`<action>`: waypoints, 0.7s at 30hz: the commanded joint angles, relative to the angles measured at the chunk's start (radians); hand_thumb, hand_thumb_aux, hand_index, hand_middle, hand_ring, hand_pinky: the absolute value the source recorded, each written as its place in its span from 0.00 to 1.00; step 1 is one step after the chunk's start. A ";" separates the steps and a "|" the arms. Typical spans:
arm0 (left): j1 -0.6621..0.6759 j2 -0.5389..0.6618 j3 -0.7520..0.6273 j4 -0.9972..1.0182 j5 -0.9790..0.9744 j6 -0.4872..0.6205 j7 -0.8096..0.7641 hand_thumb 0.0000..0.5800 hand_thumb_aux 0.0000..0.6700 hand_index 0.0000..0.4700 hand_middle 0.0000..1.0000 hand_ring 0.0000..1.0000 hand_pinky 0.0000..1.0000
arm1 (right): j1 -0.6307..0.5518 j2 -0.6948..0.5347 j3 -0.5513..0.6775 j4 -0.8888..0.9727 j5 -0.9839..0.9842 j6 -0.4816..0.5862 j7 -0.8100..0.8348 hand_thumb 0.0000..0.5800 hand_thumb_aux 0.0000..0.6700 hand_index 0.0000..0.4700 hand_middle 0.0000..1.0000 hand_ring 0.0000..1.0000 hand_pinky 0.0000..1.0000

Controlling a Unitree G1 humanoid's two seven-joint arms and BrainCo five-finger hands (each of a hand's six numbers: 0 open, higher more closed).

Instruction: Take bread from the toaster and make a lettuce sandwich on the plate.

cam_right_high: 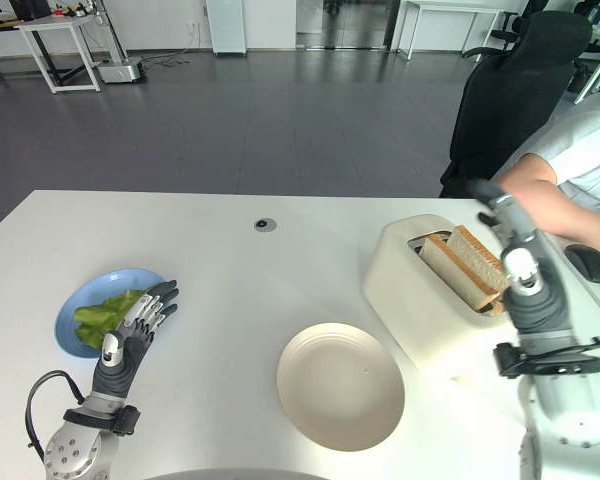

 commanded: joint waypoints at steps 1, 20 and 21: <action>0.005 0.000 -0.002 -0.012 0.002 0.015 0.005 0.00 0.00 0.00 0.00 0.00 0.00 | 0.003 -0.097 -0.038 0.132 -0.117 0.047 0.039 0.00 0.00 0.00 0.00 0.00 0.00; 0.022 0.001 -0.001 -0.030 -0.019 0.012 -0.005 0.00 0.00 0.00 0.00 0.00 0.00 | 0.057 -0.141 0.033 0.408 -0.410 -0.068 0.021 0.84 0.60 0.60 0.00 0.00 0.00; 0.023 0.001 0.000 -0.031 -0.020 0.013 -0.005 0.00 0.00 0.00 0.00 0.00 0.00 | 0.060 -0.136 0.040 0.399 -0.414 -0.069 0.021 0.85 0.61 0.61 0.00 0.00 0.00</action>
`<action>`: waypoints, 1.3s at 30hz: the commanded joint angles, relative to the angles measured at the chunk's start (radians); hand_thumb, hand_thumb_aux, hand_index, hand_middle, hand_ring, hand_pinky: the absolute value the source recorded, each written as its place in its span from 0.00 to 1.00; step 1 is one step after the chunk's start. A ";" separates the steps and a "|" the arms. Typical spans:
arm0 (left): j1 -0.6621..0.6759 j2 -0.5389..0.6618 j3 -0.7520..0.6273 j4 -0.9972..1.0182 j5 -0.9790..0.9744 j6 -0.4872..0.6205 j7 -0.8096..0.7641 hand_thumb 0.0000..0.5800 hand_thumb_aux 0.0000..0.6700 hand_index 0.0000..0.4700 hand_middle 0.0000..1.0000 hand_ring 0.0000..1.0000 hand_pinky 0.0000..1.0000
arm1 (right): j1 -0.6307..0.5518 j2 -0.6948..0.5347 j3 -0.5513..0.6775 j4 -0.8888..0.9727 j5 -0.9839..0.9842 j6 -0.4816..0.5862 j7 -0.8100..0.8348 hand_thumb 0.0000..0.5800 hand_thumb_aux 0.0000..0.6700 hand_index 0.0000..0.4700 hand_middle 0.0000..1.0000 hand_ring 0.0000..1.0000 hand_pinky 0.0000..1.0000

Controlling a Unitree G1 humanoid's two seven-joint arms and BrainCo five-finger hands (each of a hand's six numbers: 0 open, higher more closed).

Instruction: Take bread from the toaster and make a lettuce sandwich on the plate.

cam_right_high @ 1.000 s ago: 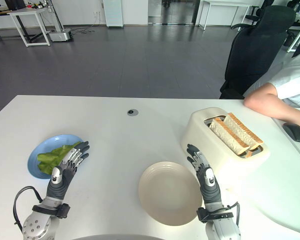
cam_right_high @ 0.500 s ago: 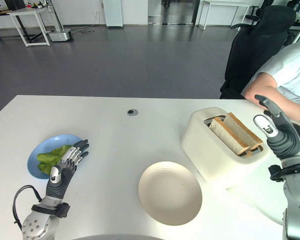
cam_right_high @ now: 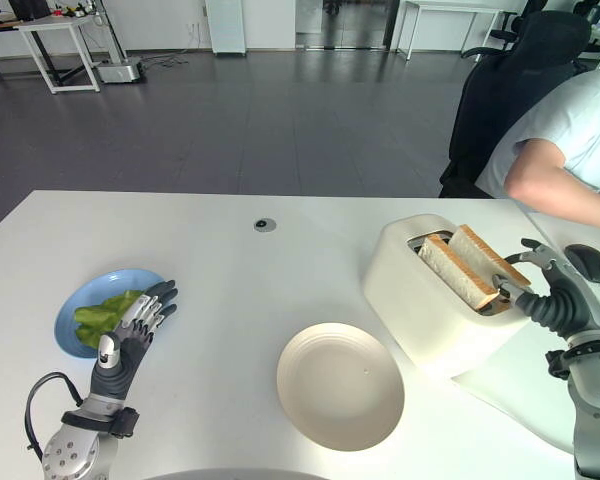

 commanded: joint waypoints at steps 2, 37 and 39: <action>0.007 0.003 0.000 -0.014 -0.001 0.009 0.000 0.00 0.00 0.00 0.00 0.00 0.00 | 0.014 0.023 0.036 -0.028 -0.029 -0.010 -0.001 0.87 0.64 0.64 0.00 0.00 0.00; -0.003 0.001 -0.003 -0.021 0.004 0.012 0.001 0.00 0.00 0.00 0.00 0.00 0.00 | 0.127 -0.023 0.135 -0.615 0.847 0.456 0.213 1.00 1.00 1.00 0.00 0.00 0.00; -0.007 0.006 0.002 -0.021 0.001 0.015 -0.001 0.00 0.00 0.00 0.00 0.00 0.00 | 0.174 -0.026 0.203 -0.610 0.769 0.451 0.226 1.00 1.00 1.00 0.00 0.00 0.00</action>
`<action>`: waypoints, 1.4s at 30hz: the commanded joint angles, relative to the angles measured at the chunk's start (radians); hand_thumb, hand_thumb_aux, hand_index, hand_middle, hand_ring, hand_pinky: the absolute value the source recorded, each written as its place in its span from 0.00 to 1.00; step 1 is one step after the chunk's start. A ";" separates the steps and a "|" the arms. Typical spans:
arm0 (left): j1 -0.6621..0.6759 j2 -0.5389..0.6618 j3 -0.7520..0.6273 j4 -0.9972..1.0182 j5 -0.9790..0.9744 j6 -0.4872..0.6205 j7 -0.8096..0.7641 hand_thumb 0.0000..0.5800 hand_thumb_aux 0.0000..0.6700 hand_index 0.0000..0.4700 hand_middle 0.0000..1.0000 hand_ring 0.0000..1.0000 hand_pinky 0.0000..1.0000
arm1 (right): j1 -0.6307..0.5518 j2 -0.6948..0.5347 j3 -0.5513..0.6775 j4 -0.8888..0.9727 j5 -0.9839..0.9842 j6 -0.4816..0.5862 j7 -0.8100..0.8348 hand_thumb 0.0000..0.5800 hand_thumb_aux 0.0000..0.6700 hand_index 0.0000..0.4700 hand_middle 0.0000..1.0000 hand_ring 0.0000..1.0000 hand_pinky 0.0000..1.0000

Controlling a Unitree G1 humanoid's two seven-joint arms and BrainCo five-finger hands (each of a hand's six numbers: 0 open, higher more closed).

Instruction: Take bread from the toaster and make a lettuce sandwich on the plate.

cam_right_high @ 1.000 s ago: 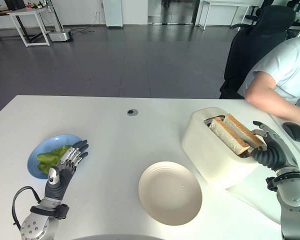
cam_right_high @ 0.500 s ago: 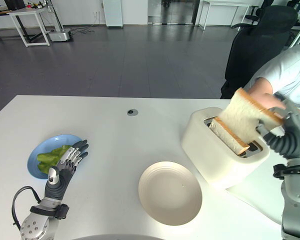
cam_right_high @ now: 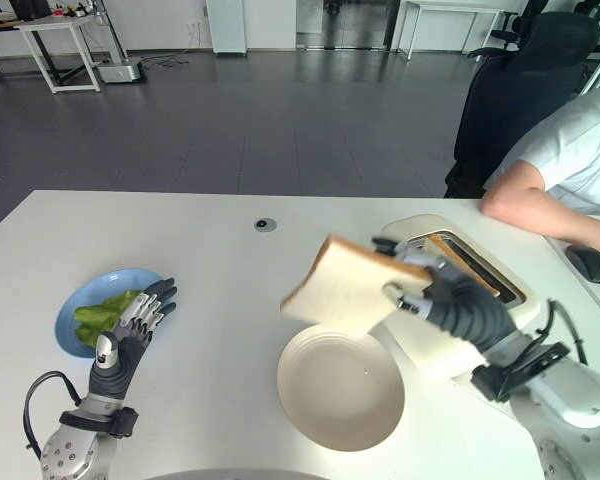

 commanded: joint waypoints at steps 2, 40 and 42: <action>-0.010 0.009 0.008 -0.001 -0.001 0.017 0.000 0.00 0.00 0.00 0.00 0.00 0.00 | 0.098 -0.031 0.176 0.025 -0.237 -0.038 0.021 1.00 1.00 1.00 0.00 0.00 0.00; -0.533 0.699 0.045 0.669 0.964 -0.005 0.304 0.00 0.00 0.00 0.00 0.00 0.00 | 0.118 0.522 0.370 0.189 -0.470 -0.445 -0.260 0.00 0.00 0.00 0.00 0.00 0.00; -0.551 0.725 0.002 0.741 0.996 -0.001 0.315 0.03 0.02 0.02 0.00 0.00 0.00 | 0.121 0.531 0.367 0.179 -0.454 -0.435 -0.259 0.00 0.00 0.00 0.00 0.00 0.00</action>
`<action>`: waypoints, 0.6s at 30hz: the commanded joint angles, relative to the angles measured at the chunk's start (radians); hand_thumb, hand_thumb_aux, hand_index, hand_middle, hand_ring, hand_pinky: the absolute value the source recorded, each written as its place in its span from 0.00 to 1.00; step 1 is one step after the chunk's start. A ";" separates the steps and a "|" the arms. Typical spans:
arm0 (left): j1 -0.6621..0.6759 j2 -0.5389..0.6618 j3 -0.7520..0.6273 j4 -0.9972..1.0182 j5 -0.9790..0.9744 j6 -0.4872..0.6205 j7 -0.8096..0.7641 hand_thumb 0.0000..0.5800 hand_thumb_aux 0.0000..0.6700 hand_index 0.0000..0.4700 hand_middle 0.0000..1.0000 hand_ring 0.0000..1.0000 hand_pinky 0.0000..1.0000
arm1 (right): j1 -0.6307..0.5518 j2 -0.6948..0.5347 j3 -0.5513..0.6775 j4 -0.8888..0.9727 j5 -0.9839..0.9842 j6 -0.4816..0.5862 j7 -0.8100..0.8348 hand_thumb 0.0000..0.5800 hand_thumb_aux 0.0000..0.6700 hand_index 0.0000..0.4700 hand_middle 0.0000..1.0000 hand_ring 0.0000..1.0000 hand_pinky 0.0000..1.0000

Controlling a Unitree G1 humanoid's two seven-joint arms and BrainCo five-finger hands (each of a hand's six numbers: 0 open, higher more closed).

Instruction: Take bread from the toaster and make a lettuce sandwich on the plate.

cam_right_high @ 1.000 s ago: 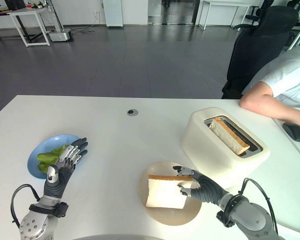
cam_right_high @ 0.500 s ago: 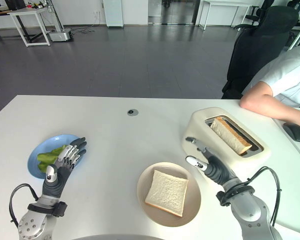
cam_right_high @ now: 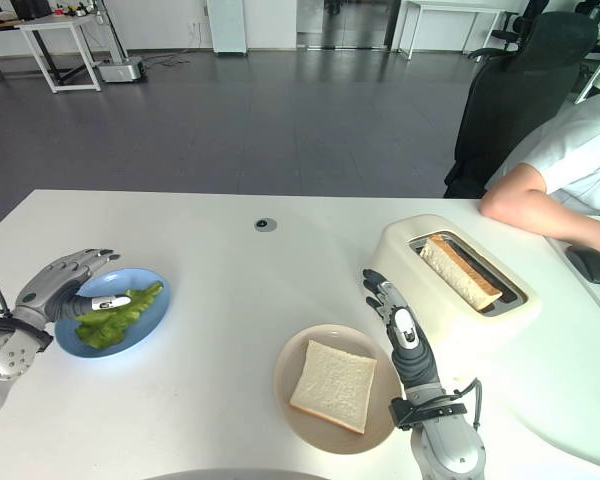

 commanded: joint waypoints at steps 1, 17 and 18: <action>-0.035 0.051 -0.079 0.121 0.059 0.008 0.018 0.06 0.03 0.03 0.00 0.00 0.00 | 0.008 0.014 -0.006 -0.023 0.039 0.032 0.002 0.00 0.00 0.00 0.00 0.00 0.00; -0.052 0.119 -0.210 0.246 0.057 0.001 0.093 1.00 1.00 1.00 0.00 0.00 0.00 | -0.027 0.006 -0.062 -0.049 0.073 0.063 0.007 0.00 0.00 0.00 0.00 0.00 0.00; -0.052 0.120 -0.212 0.245 0.054 0.001 0.094 1.00 1.00 1.00 0.00 0.00 0.00 | -0.029 0.007 -0.063 -0.048 0.073 0.063 0.008 0.00 0.00 0.00 0.00 0.00 0.00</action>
